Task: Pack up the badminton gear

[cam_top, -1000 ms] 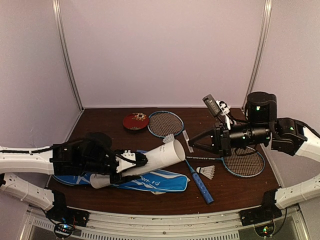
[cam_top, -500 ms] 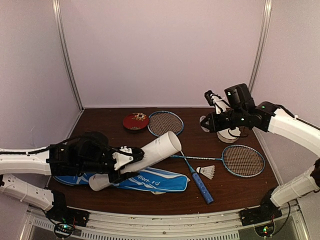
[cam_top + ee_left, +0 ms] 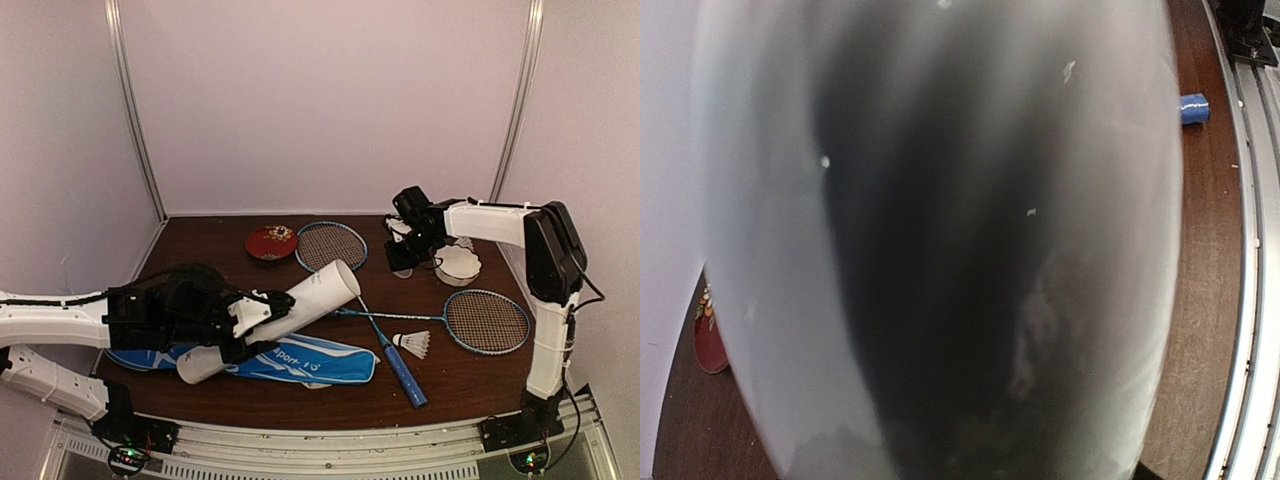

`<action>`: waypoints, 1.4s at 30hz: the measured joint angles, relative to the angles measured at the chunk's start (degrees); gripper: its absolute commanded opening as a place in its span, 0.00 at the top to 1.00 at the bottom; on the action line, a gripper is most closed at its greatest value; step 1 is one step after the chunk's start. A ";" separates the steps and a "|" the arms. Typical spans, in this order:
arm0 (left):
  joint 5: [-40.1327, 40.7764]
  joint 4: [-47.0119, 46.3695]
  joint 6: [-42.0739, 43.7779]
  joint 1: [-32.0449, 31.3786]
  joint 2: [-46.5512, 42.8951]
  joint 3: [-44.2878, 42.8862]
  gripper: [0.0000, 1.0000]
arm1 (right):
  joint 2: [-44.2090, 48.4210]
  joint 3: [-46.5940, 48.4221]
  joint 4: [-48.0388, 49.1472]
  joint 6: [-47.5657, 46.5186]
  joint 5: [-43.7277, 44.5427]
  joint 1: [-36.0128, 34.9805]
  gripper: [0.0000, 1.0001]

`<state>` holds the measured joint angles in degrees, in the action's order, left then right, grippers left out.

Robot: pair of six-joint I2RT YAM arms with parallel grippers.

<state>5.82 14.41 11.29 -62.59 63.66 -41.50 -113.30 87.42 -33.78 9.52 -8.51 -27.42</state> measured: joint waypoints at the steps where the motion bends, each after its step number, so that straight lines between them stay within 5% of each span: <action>1: 0.00 -0.02 0.00 0.04 0.20 -0.04 0.60 | -1.77 0.96 -0.22 -0.22 0.04 0.13 1.00; 4: -0.02 -0.20 0.02 0.15 0.76 -0.07 0.60 | -5.79 3.32 -1.90 -0.66 0.66 0.37 1.00; 10: -0.09 -0.87 0.04 0.42 1.77 -0.07 0.60 | -7.21 3.39 -3.98 -2.16 0.00 1.70 0.55; 21: -1.38 -1.07 0.07 1.01 2.49 -0.22 0.59 | 6.47 -0.68 5.27 1.36 -14.82 14.73 0.14; 29: -2.32 -0.96 0.15 1.81 3.85 -1.29 0.60 | 2.29 9.01 7.52 4.92 -16.94 27.98 0.14; 42: -4.37 -1.31 0.68 2.29 8.00 -2.49 0.60 | -8.15 12.22 4.02 5.68 -17.81 33.92 0.15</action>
<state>1.45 13.10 11.97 -60.29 71.66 -43.99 -121.45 99.63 -29.76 15.20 -26.33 6.50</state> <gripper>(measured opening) 0.608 0.865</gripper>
